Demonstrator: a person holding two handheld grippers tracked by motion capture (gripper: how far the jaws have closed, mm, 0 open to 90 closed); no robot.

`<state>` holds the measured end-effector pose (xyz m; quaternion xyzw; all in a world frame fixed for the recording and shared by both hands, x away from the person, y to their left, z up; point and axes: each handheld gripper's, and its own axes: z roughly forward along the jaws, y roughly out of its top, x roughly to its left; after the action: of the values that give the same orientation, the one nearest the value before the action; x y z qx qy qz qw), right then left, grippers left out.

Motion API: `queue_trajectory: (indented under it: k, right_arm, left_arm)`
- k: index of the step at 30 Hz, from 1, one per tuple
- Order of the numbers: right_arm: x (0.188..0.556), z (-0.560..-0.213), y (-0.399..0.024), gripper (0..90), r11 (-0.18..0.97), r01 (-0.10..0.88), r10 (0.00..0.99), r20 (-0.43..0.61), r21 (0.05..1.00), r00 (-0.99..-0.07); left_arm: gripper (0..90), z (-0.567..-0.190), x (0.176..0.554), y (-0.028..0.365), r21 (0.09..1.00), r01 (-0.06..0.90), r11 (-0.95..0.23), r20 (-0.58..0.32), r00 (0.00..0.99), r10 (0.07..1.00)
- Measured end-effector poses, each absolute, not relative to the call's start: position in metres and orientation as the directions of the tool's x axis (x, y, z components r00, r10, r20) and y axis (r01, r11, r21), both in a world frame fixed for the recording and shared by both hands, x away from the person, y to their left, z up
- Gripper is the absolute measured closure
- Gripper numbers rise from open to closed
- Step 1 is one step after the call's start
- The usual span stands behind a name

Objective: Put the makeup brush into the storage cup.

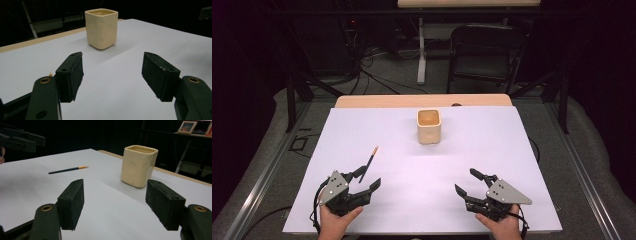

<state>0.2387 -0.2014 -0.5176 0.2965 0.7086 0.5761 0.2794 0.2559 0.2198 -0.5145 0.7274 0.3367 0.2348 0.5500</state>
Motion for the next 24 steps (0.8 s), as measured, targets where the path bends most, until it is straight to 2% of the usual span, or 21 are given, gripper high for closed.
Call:
queue_trajectory:
  k: [10,20,24]
  right_arm:
    - [0.239,-0.517,-0.203,30.4,0.175,0.112,0.754,-0.06,0.978,-0.655]
    - [0.238,-0.517,-0.203,30.3,0.178,0.114,0.759,-0.063,0.977,-0.647]
    - [0.241,-0.516,-0.203,30.3,0.187,0.114,0.758,-0.07,0.976,-0.648]
  left_arm:
    - [33.6,-0.513,0.257,0.22,0.948,0.264,-0.179,-0.039,0.652,0.757]
    - [33.6,-0.501,0.255,0.217,0.94,0.275,-0.202,-0.011,0.617,0.787]
    - [33.6,-0.495,0.258,0.215,0.923,0.308,-0.232,0.007,0.589,0.808]
